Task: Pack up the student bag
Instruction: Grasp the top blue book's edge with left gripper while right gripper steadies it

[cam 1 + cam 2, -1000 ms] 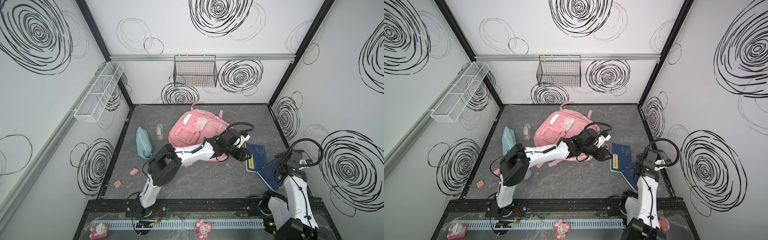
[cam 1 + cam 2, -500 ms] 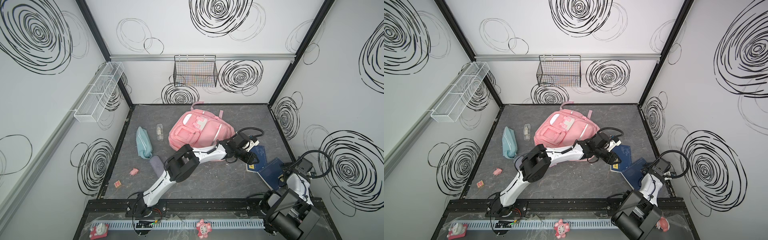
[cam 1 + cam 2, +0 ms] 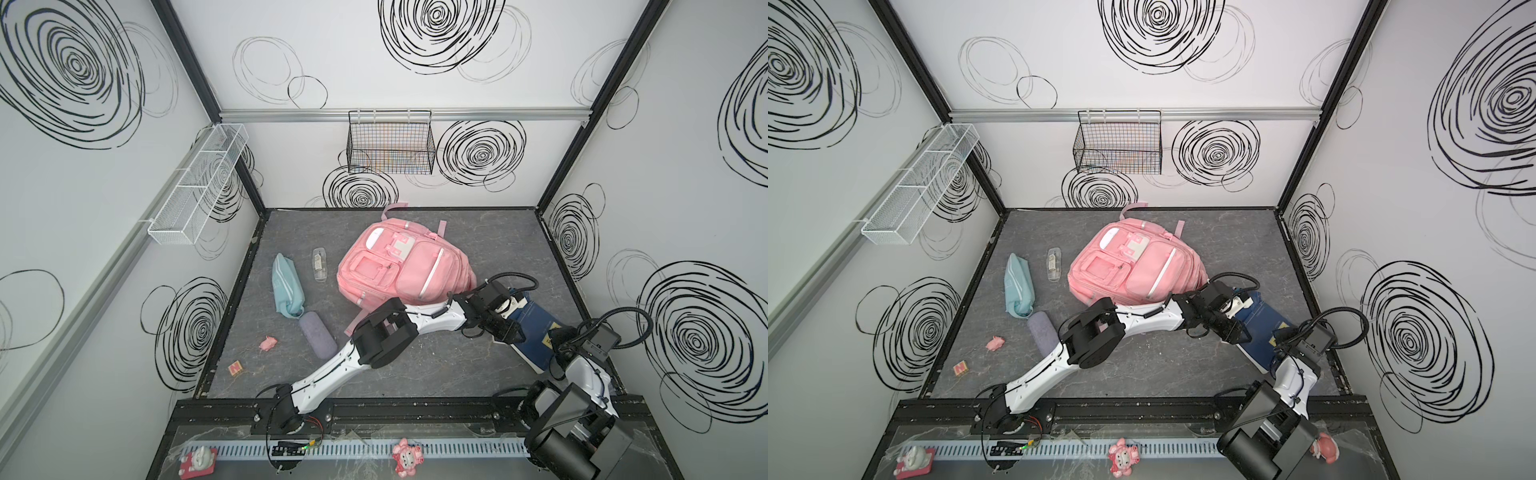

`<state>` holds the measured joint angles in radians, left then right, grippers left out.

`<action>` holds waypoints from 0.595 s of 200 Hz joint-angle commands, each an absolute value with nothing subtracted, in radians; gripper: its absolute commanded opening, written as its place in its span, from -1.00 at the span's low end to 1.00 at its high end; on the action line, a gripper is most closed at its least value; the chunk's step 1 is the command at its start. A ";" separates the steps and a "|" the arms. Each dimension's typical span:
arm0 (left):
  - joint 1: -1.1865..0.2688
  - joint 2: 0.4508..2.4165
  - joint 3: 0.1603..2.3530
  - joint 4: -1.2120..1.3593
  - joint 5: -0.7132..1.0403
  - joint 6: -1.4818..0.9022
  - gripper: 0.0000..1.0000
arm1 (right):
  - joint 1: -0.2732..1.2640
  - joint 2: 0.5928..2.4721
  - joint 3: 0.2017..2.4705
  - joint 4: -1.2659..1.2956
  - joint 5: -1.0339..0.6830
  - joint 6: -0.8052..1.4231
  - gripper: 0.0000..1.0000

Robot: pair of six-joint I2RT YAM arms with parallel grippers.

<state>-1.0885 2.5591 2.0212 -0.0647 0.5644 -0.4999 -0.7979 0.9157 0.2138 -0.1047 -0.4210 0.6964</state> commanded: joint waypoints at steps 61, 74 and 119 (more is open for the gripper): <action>-1.035 2.465 1.861 0.121 0.654 -0.622 -0.52 | -0.795 0.858 0.169 -0.187 -0.458 0.691 0.00; -1.030 2.437 1.849 0.158 0.680 -0.648 -0.66 | -0.795 0.853 0.175 -0.194 -0.456 0.690 0.04; -1.012 2.337 1.792 0.273 0.724 -0.730 -1.00 | -0.796 0.845 0.204 -0.219 -0.401 0.675 0.38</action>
